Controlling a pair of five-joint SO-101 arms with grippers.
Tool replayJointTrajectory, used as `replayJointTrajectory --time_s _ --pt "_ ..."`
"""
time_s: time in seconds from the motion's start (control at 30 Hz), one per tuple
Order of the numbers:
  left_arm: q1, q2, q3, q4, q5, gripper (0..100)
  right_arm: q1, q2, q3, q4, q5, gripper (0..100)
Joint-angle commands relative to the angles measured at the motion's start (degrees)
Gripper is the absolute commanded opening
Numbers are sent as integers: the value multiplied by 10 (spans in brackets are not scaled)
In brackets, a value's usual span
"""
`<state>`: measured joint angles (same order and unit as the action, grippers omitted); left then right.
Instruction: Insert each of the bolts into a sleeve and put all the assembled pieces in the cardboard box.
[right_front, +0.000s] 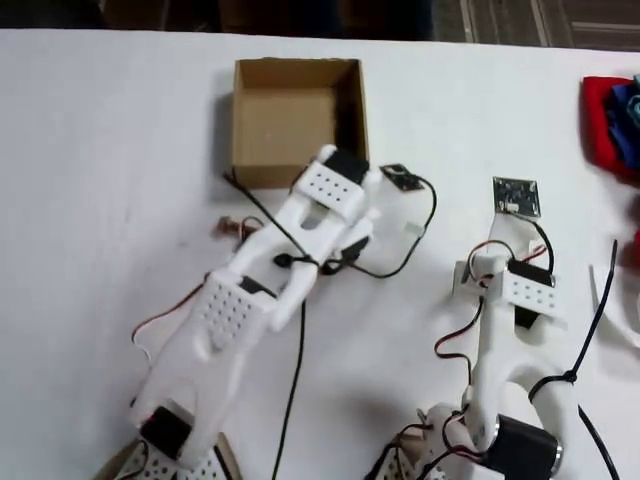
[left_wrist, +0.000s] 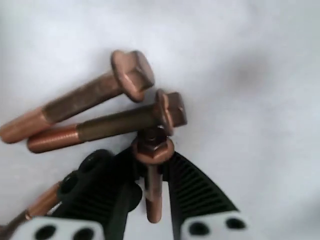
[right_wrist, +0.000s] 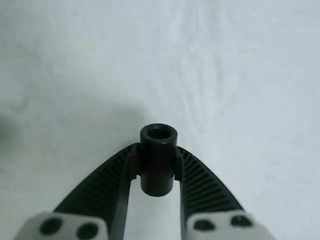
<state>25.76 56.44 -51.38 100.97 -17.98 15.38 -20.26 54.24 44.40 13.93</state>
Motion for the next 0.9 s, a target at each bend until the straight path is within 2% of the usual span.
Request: replayJointTrajectory --time_s 0.0,0.17,0.3,0.4,0.5,0.67,0.77,0.87 --pt "-39 -25 -51 15 31 25 6 -3 -22 0 -6 23" --pt "-77 -167 6 16 88 25 4 -5 -15 -5 -6 23" --pt "-83 -342 130 12 88 26 1 -5 -2 -30 -6 23" --pt "-75 -475 252 -28 87 27 0 -10 -1 -33 -6 23" --pt "-76 -625 437 -141 89 27 -16 -50 25 -35 -6 23" --pt "-84 -906 784 -409 106 27 -80 -202 143 -82 -2 23" --pt "-111 -1032 895 -536 110 27 -125 -298 212 -123 -6 23" --pt "-126 -1095 944 -604 111 27 -173 -371 263 -179 -8 23"
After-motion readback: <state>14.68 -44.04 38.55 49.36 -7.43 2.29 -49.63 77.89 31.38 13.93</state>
